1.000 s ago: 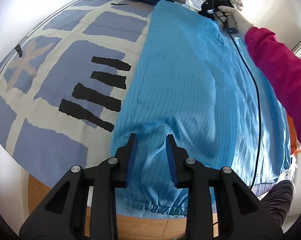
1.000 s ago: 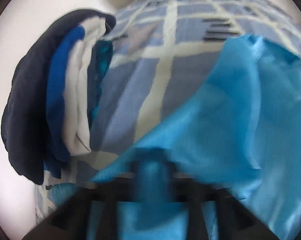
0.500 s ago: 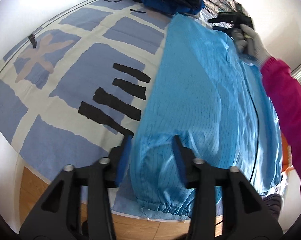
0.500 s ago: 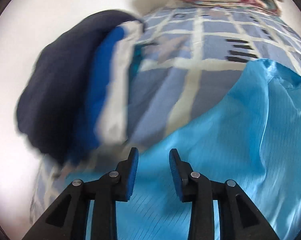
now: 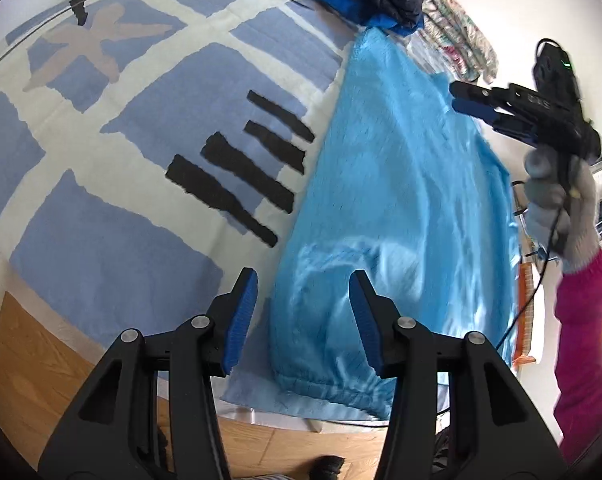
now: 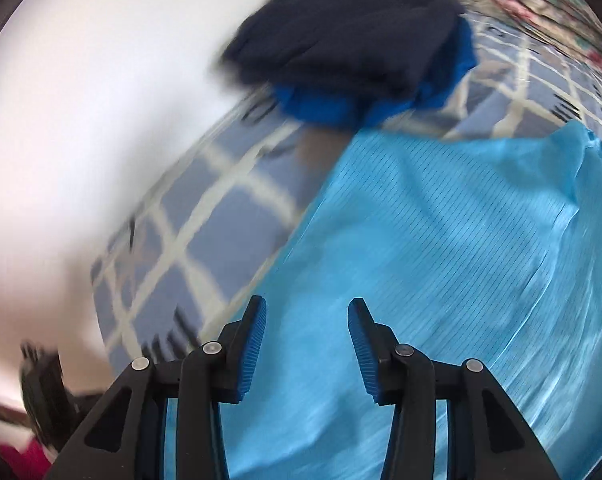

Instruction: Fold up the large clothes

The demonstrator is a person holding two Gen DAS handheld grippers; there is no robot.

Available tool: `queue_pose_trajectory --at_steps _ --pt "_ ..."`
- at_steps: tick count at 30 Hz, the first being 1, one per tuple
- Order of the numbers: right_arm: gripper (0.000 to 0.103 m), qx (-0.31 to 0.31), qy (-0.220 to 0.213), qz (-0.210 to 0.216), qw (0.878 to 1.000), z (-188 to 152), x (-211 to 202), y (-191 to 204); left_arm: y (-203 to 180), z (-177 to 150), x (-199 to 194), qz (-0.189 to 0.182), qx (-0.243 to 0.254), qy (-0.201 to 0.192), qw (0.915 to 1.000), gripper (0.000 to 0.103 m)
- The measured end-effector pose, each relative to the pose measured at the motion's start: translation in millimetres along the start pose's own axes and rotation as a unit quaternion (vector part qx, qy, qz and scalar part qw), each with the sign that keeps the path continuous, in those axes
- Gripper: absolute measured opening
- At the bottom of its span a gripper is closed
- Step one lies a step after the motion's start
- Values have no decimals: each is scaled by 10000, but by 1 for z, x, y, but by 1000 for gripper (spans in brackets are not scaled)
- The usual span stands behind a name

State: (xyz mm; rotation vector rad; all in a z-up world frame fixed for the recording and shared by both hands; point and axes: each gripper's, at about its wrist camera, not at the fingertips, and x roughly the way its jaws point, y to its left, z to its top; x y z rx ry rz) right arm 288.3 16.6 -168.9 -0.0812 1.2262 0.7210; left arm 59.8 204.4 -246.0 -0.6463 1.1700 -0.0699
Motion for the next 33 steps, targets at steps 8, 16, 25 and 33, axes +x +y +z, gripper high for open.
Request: queue_pose_trajectory --at_steps 8,16,25,33 --pt "53 330 197 -458 9982 -17 44 3 -3 3 8 -1 61 -95 9999 48" --pt "53 1045 235 -479 9931 -15 64 -23 -21 6 25 226 467 -124 9986 2" --pt "71 986 -54 -705 9926 34 51 -3 -50 0 1 -76 904 -452 9949 1" --pt "71 1062 143 -1541 9822 89 101 17 -48 -2 -1 -34 903 -455 9949 0"
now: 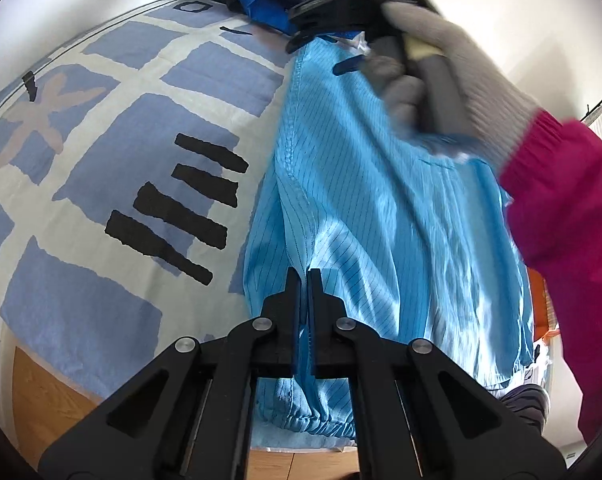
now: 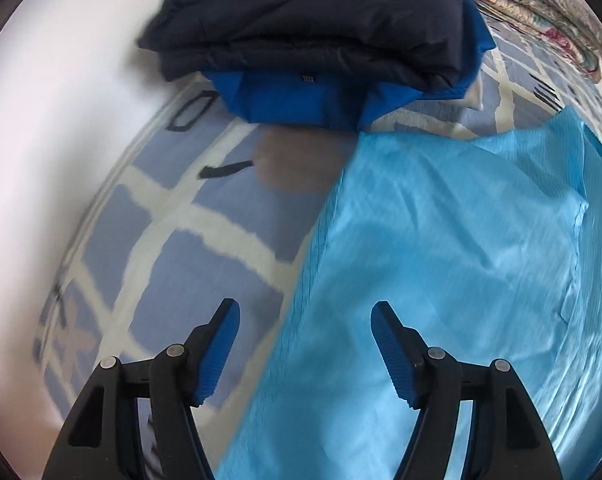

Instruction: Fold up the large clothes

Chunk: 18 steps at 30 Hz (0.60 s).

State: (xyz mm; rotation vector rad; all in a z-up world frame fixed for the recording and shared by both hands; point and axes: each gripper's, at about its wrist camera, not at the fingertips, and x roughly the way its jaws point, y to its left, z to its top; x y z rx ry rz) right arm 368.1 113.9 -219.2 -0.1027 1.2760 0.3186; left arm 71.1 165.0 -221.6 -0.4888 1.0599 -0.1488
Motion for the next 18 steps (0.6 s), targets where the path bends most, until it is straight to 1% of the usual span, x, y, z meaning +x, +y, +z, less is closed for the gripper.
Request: queue_pose_trajectory --at_steps 2,4,5,6,7,8,10,11,12,15,18 --pt "70 -28 -10 -328 9995 9 8 4 0 1 -1 -42 -5 3 10000 0" --pt "67 -38 17 -357 9994 16 16 6 0 1 -2 -90 -22 4 10000 0" --pt "63 -26 68 -314 9995 19 21 5 0 1 -2 -103 -15 4 9999 0" --pt "53 -26 119 -266 9996 20 25 4 -1 0 -2 -98 6 7 10000 0" --pt "46 -41 192 -243 9995 21 30 4 -1 0 -2 -81 25 8 10000 0" --pt "36 -72 245 -249 9994 21 33 3 -2 0 -3 -79 44 1 10000 0" --pt "25 -151 178 -387 9990 21 34 3 -4 -1 -4 -51 110 -22 9999 0" --pt "16 -142 160 -391 9990 21 34 0 -5 -1 -4 -30 147 -33 9999 0" --pt "8 -94 155 -308 9994 22 33 -5 -6 -1 -4 -10 179 -43 9998 0" --pt "1 116 72 -4 9999 23 25 -21 -10 -3 -6 54 287 -82 9995 0" --pt "1 386 -138 394 9984 20 13 -39 -13 -4 -8 97 336 -132 9993 0"
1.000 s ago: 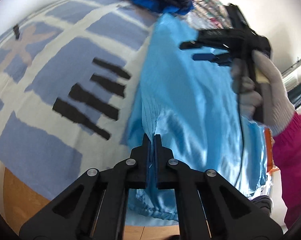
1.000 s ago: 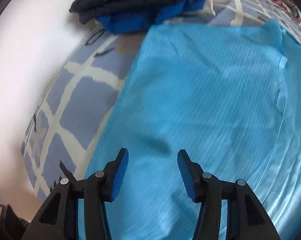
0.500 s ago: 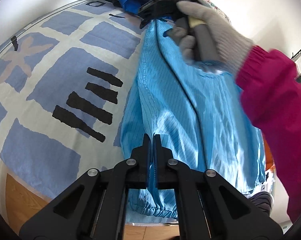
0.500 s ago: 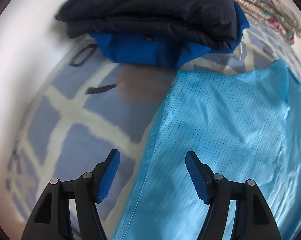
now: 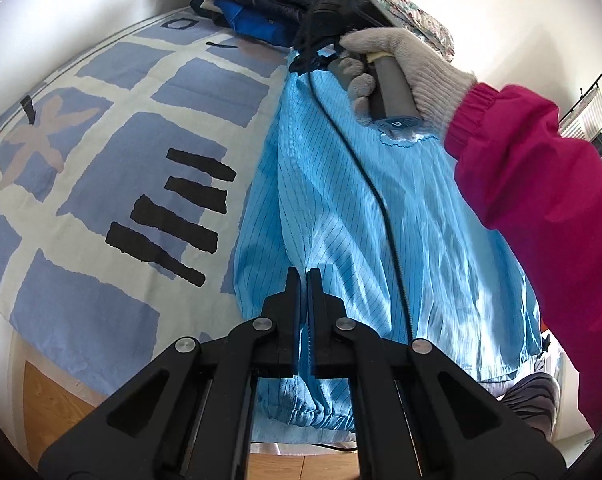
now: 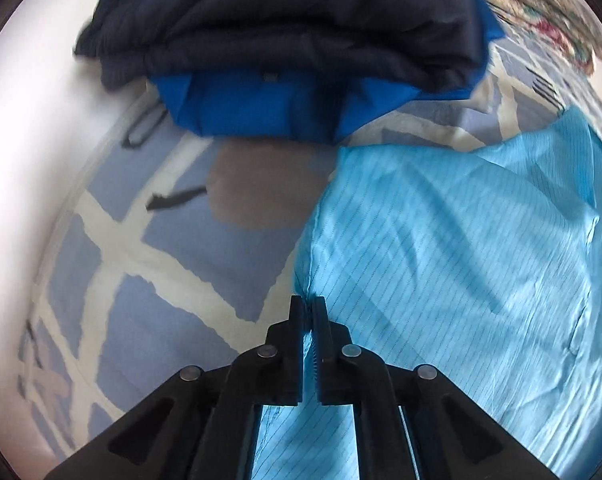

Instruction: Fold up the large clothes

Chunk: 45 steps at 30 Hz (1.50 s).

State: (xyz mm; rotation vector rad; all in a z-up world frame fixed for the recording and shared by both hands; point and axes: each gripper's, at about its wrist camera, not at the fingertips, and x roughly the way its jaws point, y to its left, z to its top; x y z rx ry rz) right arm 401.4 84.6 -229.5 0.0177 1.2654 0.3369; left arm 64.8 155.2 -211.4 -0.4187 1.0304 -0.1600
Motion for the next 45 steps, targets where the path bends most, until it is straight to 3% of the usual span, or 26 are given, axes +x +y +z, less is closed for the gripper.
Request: queue_pose_trajectory --at_steps 5,8,13,14,15,17,19,22,23,24,27,31,35,36,37,39,41,42,43,45 --pt "0 545 -270 574 9965 -8 -23 -40 -10 -2 -3 -12 150 -23 9999 0" --pt "0 579 -297 677 9956 -13 -30 -58 -17 -1 2 327 440 2 9985 0" --pt "1 271 -371 636 9969 -13 -38 -49 8 -1 17 428 -15 269 9987 1" --pt "1 195 -356 591 9974 -10 -34 -44 13 -1 20 461 -106 313 9984 7" --pt "1 138 -334 552 9978 -8 -25 -35 20 0 24 499 -238 371 9978 24" --pt "1 86 -283 495 9983 -5 -17 -29 35 0 31 454 -533 395 9968 46" --pt "2 99 -215 492 9985 -3 -7 -28 42 1 31 244 -755 302 9964 48" --pt "12 41 -134 467 9988 -3 0 -26 40 2 33 237 -632 260 9974 45" --pt "30 2 -144 351 9993 -2 0 -25 39 2 36 130 -606 314 9976 18" --pt "44 -74 -199 147 9997 -1 -2 -23 37 3 41 35 -589 433 9973 1" --pt "63 -416 -284 -281 9983 2 -5 -12 30 1 41 -104 -469 419 9980 1" --pt "64 -898 -97 -713 9934 9 8 11 18 5 27 -401 -404 245 9981 0" --pt "58 -1000 142 -1115 9886 14 30 21 5 6 22 -236 -137 140 9995 0" --pt "47 -964 164 -1089 9892 15 32 20 4 6 22 -163 -100 127 9997 0" --pt "44 -849 121 -927 9920 16 32 18 3 10 23 -132 -105 134 9998 0" --pt "19 -709 126 -874 9936 18 32 13 12 8 20 -22 -108 143 9998 0" --pt "4 -712 127 -969 9927 21 30 9 16 9 23 48 -149 230 9996 0" --pt "1 -674 124 -892 9937 22 28 6 18 10 25 98 -186 247 9995 1" --pt "0 -583 72 -769 9953 22 23 1 23 9 22 181 -231 271 9992 5" --pt "0 -438 -90 -582 9973 23 12 -7 31 10 20 231 -397 264 9986 32"
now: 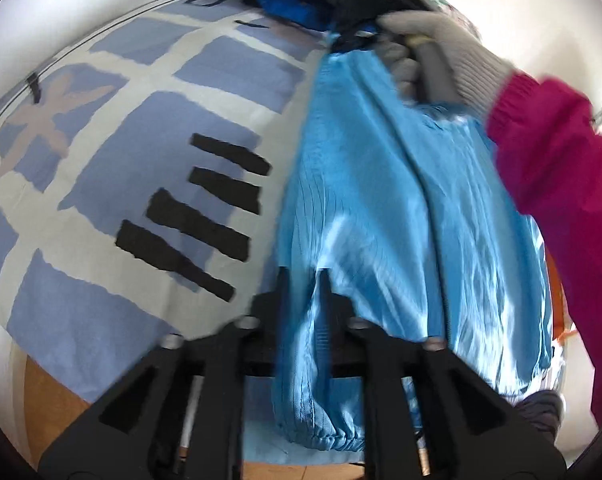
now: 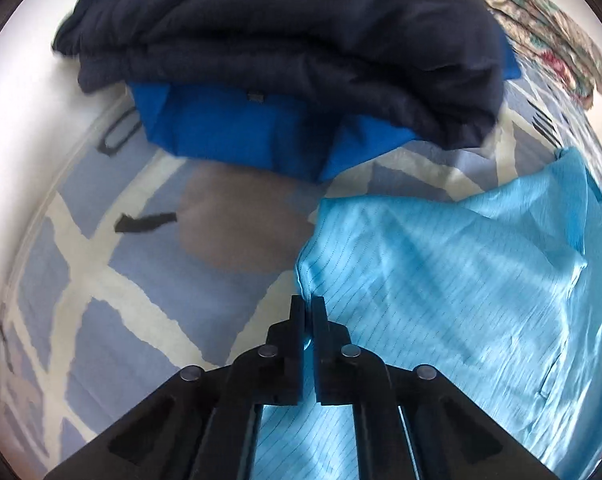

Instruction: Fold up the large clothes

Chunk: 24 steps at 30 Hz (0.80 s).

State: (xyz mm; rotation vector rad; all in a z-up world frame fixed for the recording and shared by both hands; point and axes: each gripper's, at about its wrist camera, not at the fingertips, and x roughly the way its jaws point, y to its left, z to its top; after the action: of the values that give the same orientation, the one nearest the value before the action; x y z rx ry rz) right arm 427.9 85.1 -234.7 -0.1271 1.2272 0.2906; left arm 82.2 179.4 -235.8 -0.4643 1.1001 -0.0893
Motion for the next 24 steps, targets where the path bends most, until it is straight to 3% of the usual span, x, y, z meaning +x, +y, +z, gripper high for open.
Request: queue_pose_trajectory --at_steps 2,3,7,11,17,19,20,21,24 --pt "0 153 -144 221 9995 -1 -11 -10 8 5 -4 -11 -178 -203 9996 51" --pt "0 207 -207 337 9990 -2 -16 -15 9 9 -3 14 -196 -254 9995 53" --pt "0 250 -384 529 9975 -7 -32 -31 14 23 5 -76 -259 -240 9993 53" --pt "0 430 -594 870 9935 -13 -49 -52 10 27 26 -217 -179 52 9996 53" --pt "0 664 -818 1061 9888 -20 -69 -88 4 26 29 -112 -107 56 9999 54" --pt "0 759 -824 1213 9863 -21 -69 -94 -1 25 30 -153 -11 92 9998 43" --pt "0 752 -814 1317 9851 -21 -70 -96 -6 24 32 -71 107 129 9998 16" --pt "0 674 -831 1374 9847 -20 -71 -93 -9 24 36 -6 208 200 9996 3" --pt "6 387 -762 1156 9896 -15 -70 -80 -14 20 37 68 401 164 9990 1"
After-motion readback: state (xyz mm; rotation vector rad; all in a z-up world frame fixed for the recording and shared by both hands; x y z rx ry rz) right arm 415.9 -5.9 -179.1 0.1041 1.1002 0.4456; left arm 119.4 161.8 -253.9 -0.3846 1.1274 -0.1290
